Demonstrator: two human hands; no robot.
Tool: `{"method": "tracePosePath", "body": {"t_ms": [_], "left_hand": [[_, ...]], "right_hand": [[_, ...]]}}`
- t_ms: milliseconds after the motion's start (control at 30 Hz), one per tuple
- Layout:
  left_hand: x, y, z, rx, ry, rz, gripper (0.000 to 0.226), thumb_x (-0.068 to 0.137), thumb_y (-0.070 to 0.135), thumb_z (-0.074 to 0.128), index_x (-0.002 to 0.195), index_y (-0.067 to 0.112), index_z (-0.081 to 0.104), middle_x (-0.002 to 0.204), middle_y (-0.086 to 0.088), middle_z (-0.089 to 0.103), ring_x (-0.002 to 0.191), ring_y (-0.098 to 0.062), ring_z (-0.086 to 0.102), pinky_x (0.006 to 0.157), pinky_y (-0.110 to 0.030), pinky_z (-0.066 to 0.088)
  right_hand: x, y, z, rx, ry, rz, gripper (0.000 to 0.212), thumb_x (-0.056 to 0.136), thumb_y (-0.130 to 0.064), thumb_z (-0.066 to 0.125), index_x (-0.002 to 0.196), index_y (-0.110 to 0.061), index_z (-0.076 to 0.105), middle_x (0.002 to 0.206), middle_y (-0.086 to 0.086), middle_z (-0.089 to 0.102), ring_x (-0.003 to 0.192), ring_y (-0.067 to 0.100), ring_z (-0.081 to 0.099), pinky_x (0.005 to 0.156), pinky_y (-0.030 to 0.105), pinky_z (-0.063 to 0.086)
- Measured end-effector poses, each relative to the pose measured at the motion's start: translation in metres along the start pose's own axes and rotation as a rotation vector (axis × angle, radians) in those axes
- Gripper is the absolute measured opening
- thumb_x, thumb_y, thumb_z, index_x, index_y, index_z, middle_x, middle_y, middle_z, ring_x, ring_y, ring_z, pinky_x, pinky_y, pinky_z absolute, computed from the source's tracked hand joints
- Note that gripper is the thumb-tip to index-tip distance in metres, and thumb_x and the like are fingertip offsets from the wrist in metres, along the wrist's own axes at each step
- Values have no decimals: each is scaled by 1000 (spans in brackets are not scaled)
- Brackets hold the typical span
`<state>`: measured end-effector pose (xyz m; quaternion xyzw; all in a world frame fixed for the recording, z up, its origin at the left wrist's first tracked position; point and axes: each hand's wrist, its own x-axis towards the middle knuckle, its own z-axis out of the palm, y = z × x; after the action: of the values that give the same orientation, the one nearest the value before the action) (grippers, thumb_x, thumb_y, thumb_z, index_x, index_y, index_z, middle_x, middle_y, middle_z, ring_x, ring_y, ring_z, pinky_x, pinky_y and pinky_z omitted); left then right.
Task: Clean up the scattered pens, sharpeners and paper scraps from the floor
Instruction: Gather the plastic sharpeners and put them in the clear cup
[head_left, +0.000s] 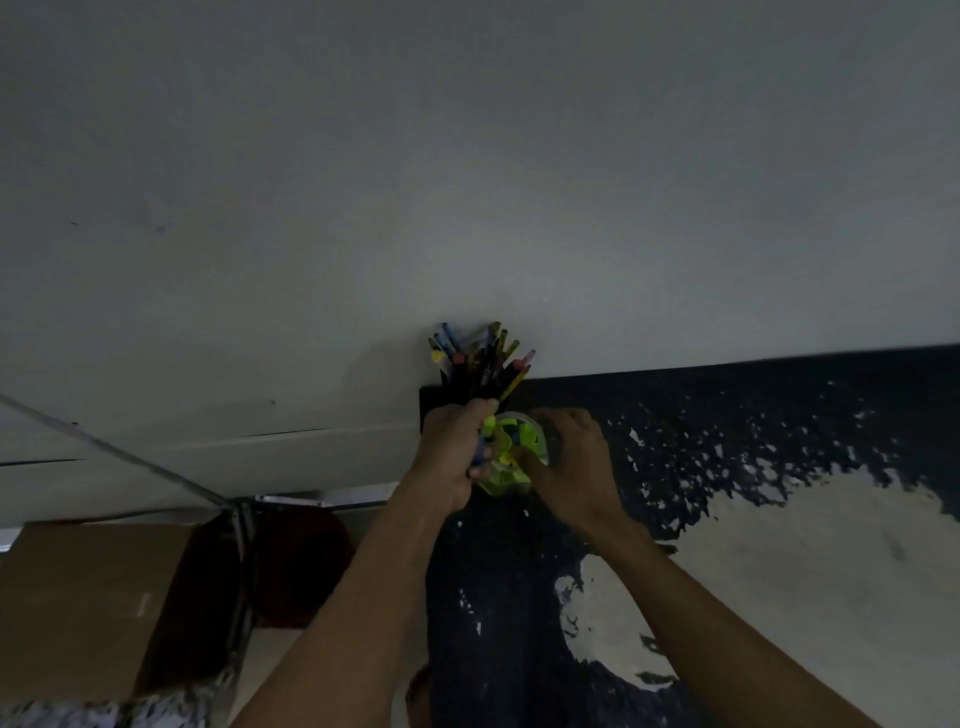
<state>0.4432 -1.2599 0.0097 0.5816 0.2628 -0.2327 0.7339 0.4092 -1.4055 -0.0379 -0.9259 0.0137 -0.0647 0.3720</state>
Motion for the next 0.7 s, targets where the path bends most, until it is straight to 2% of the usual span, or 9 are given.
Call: {"method": "tracePosePath", "body": {"t_ms": [67, 133, 167, 267, 333, 467, 533, 600, 700], "left_hand": [[4, -2, 8, 493, 40, 203, 18, 91, 27, 60, 85, 13, 49, 74, -3, 52, 58, -14, 50, 45, -23, 35], [4, -4, 14, 995, -18, 367, 19, 91, 30, 57, 97, 14, 48, 91, -6, 56, 79, -21, 58, 62, -31, 46], [4, -5, 16, 1194, -47, 405, 23, 92, 30, 56, 105, 13, 47, 100, -8, 56, 88, -25, 59, 69, -35, 47], [1, -7, 27, 1548, -56, 476, 32, 93, 23, 56, 120, 11, 46, 118, -13, 52, 104, -33, 56, 76, -39, 43], [1, -8, 32, 1618, -17, 514, 30, 91, 19, 58, 117, 11, 47, 118, -15, 52, 103, -33, 56, 74, -39, 42], [3, -15, 29, 1558, 6, 590, 23, 93, 18, 53, 114, 11, 48, 115, -13, 56, 100, -31, 57, 69, -37, 40], [4, -19, 25, 1538, -13, 621, 26, 94, 21, 51, 118, 12, 48, 117, -12, 55, 101, -30, 56, 71, -36, 41], [5, -21, 22, 1511, 0, 673, 28, 94, 28, 51, 118, 13, 48, 117, -11, 54, 100, -29, 56, 69, -35, 42], [5, -22, 22, 1424, 72, 814, 25, 96, 35, 49, 110, 15, 51, 109, -4, 52, 91, -23, 56, 62, -29, 36]], "right_hand": [[-1, 6, 2, 7, -66, 19, 53, 73, -26, 76, 123, -19, 61, 116, -2, 59, 109, 16, 45, 84, 25, 38], [-4, 8, 3, 13, -114, 25, 62, 70, -25, 80, 128, -19, 58, 119, -8, 57, 110, 10, 41, 83, 22, 36], [-6, 8, 3, 19, -129, 26, 67, 68, -25, 81, 130, -19, 56, 120, -8, 56, 110, 8, 40, 82, 19, 34], [-9, 12, 4, 84, -162, 49, 75, 67, -21, 84, 134, -21, 50, 123, -3, 55, 111, 10, 42, 83, 18, 33], [-11, 14, 4, 103, -161, 59, 76, 69, -19, 83, 136, -23, 48, 125, 0, 53, 111, 11, 43, 84, 18, 34], [-14, 20, 8, 111, -142, 73, 67, 77, -22, 79, 137, -22, 48, 124, 1, 52, 104, 2, 41, 84, 14, 33], [-15, 21, 10, 135, -134, 80, 63, 79, -21, 79, 135, -20, 50, 123, 3, 53, 102, 1, 42, 84, 12, 34], [-15, 21, 11, 139, -129, 71, 62, 78, -19, 79, 134, -18, 52, 120, 3, 54, 99, 0, 42, 79, 5, 32], [-16, 23, 12, 151, -119, 61, 60, 77, -17, 78, 131, -20, 54, 116, 1, 56, 95, -3, 40, 77, -1, 32]]}}
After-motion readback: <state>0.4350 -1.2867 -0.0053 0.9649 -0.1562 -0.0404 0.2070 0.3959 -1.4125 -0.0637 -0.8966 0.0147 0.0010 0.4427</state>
